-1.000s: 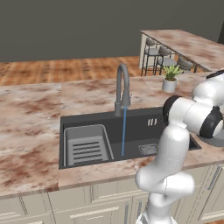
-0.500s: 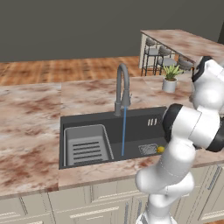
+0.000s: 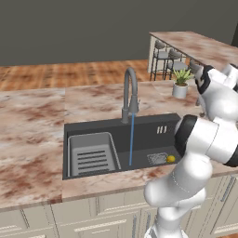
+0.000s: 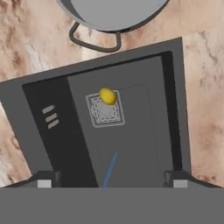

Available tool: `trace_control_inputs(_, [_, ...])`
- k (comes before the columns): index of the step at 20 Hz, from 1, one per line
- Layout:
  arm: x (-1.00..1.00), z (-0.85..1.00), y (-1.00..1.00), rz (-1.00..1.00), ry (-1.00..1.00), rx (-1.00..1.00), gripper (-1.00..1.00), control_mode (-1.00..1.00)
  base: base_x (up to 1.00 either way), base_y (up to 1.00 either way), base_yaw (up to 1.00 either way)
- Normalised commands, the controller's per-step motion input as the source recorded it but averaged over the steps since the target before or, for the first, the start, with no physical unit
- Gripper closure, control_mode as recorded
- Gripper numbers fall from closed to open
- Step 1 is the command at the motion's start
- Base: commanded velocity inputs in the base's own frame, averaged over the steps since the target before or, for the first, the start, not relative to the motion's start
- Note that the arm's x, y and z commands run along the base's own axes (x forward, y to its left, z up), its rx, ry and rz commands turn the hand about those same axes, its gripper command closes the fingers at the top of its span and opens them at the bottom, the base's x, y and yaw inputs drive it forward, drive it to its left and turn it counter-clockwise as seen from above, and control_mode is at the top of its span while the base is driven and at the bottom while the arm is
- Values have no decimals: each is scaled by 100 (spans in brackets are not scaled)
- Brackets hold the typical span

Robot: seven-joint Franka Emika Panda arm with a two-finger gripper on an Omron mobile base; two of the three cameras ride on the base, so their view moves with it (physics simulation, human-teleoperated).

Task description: Dump the lemon from the pot into the sink. Then turn on the water and wash the lemon. Then turn off the water and put the lemon back in the pot.

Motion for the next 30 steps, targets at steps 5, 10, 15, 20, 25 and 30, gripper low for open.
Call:
trace_control_inputs(5, [0, -28, -22, 24, -6, 0, -100, -100, 0, 0, 0])
trace_control_inputs(10, [34, -4, -2, 22, 0, 2, -100, -100, 0, 0, 0])
trace_control_inputs(15, [53, -15, 0, 20, 0, 2, -100, -100, 0, 0, 0])
trace_control_inputs(20, [60, -19, 5, 11, 0, 0, -100, -100, 0, 0, 0])
trace_control_inputs(25, [46, -20, 1, 2, 0, 1, -100, -100, 0, 0, 0])
trace_control_inputs(30, [40, -25, 5, 0, 0, 0, -100, -100, 0, 0, 0])
